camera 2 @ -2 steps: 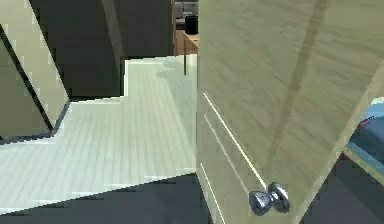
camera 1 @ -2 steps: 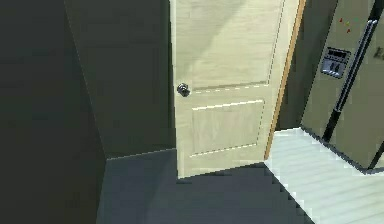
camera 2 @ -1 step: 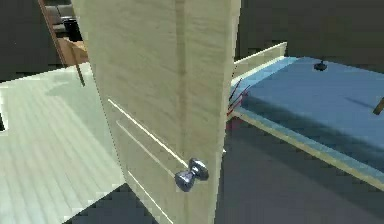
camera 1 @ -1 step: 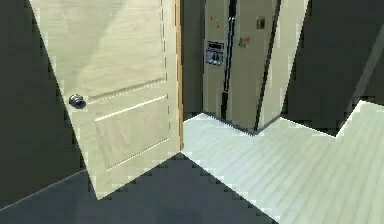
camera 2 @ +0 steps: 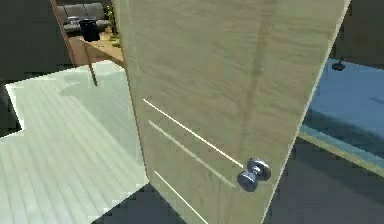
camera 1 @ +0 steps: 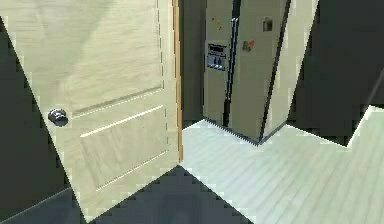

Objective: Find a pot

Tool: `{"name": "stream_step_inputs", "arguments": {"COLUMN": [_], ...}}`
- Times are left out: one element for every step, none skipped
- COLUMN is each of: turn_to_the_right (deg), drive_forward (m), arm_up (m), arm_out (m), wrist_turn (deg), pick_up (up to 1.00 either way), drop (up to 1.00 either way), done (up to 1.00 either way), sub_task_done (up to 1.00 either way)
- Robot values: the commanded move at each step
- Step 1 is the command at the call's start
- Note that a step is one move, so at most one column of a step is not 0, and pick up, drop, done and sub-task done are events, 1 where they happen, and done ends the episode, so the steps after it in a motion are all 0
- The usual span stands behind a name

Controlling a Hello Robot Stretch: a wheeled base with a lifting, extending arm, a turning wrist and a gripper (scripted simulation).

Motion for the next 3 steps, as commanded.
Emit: {"name": "stream_step_inputs", "arguments": {"turn_to_the_right": [45.0, 0.0, 6.0], "drive_forward": [0.00, 0.35, 0.00], "arm_up": [0.00, 0.00, 0.00], "arm_out": [0.00, 0.00, 0.00], "wrist_turn": [0.0, 0.0, 0.0], "pick_up": [0.00, 0.00, 0.00], "drop": [0.00, 0.00, 0.00], "done": [0.00, 0.00, 0.00], "sub_task_done": [0.00, 0.00, 0.00]}}
